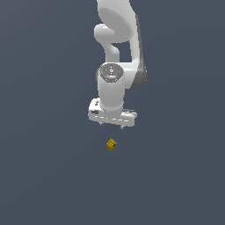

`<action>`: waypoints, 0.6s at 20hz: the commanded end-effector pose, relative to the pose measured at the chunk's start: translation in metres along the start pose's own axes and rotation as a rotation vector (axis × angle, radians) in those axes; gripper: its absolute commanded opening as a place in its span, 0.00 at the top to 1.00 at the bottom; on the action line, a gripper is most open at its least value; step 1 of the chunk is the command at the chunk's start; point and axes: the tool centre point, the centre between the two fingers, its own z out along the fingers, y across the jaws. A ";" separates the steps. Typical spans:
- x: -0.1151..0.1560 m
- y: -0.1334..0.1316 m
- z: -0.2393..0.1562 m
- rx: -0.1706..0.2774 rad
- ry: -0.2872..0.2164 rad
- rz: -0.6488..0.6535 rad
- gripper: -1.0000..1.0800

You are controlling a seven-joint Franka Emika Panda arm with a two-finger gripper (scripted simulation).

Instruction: Pick up the object and move it to a goal position.

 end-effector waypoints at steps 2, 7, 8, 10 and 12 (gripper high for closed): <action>0.006 -0.003 0.010 0.002 0.000 0.084 0.04; 0.017 -0.007 0.026 0.005 0.001 0.221 0.04; 0.019 -0.007 0.030 0.005 0.002 0.249 0.04; 0.022 -0.009 0.036 0.005 0.002 0.303 0.04; 0.026 -0.010 0.042 0.005 0.003 0.353 0.04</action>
